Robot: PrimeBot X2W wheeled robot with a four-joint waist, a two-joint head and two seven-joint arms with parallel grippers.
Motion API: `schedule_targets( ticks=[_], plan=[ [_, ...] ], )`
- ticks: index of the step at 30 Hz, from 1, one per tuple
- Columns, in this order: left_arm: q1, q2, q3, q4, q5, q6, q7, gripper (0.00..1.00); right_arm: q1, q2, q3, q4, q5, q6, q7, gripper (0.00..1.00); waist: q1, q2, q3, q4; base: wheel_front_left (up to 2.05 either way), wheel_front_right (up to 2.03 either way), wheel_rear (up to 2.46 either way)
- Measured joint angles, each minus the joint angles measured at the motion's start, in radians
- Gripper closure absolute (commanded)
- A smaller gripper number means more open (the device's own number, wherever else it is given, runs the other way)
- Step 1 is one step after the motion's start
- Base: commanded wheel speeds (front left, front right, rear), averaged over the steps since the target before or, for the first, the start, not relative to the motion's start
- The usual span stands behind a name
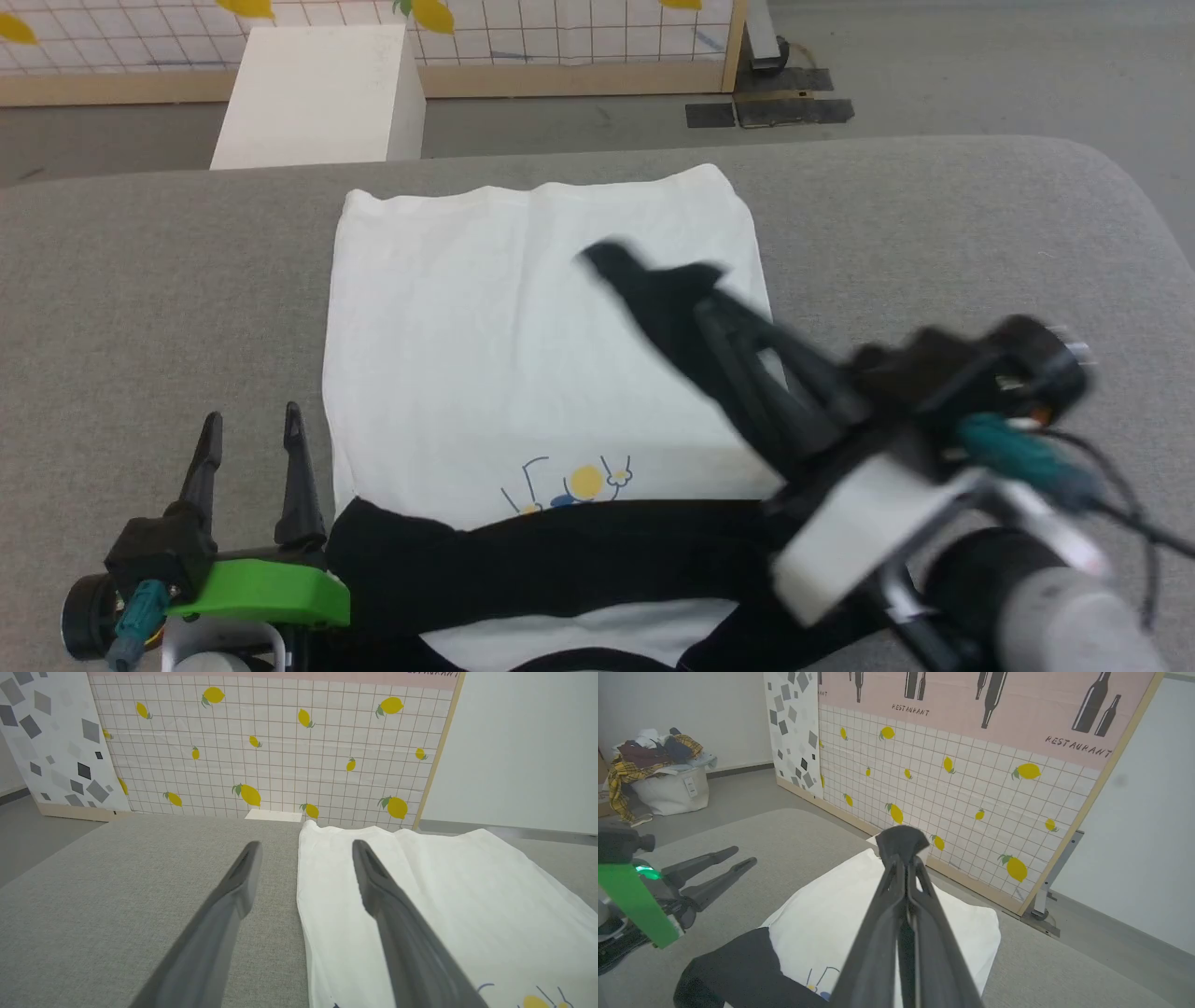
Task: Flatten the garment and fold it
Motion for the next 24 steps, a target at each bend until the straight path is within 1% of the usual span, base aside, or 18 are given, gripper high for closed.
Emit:
schedule_targets(
  ticks=[3, 4, 8, 11, 15, 18, 24],
  plan=[
    [-0.003, -0.002, -0.008, 0.001, 0.001, -0.003, 0.0, 0.0, -0.025, 0.024, 0.12, 0.123, -0.009, 0.0, -0.034, 1.0, 0.0, 0.0, 0.01, 0.012, 0.0, 0.0, 0.0],
    [-0.011, -0.006, -0.013, 0.003, 0.001, -0.003, 0.0, 0.0, -0.037, 0.046, 0.211, 0.254, -0.009, 0.0, -0.078, 1.0, 0.0, 0.0, 0.023, 0.028, 0.0, 0.0, 0.0],
    [-0.031, -0.012, -0.017, 0.007, 0.0, -0.012, 0.0, 0.0, -0.066, 0.061, 0.305, 0.437, -0.007, 0.0, -0.141, 1.0, 0.0, 0.0, 0.05, 0.049, 0.0, 0.0, 0.0],
    [-0.05, -0.015, -0.017, 0.011, 0.0, -0.012, 0.0, 0.0, -0.097, 0.063, 0.371, 0.551, 0.007, 0.0, -0.194, 1.0, 0.0, 0.0, 0.074, 0.065, 0.0, 0.0, 0.0],
    [-0.074, -0.02, -0.02, 0.015, 0.0, -0.019, 0.0, 0.0, -0.15, 0.064, 0.464, 0.658, 0.068, 0.0, -0.251, 1.0, 0.0, 0.0, 0.11, 0.09, 0.0, 0.0, 0.0],
    [-0.09, -0.024, -0.02, 0.02, 0.0, -0.021, 0.0, 0.0, -0.199, 0.065, 0.528, 0.708, 0.114, 0.0, -0.28, 1.0, 0.0, 0.0, 0.137, 0.107, 0.0, 0.0, 0.0],
    [-0.119, -0.035, -0.027, 0.03, 0.0, -0.029, 0.0, 0.0, -0.279, 0.066, 0.606, 0.803, 0.183, 0.0, -0.299, 1.0, 0.0, 0.0, 0.181, 0.141, 0.0, 0.0, 0.0]
  ],
)
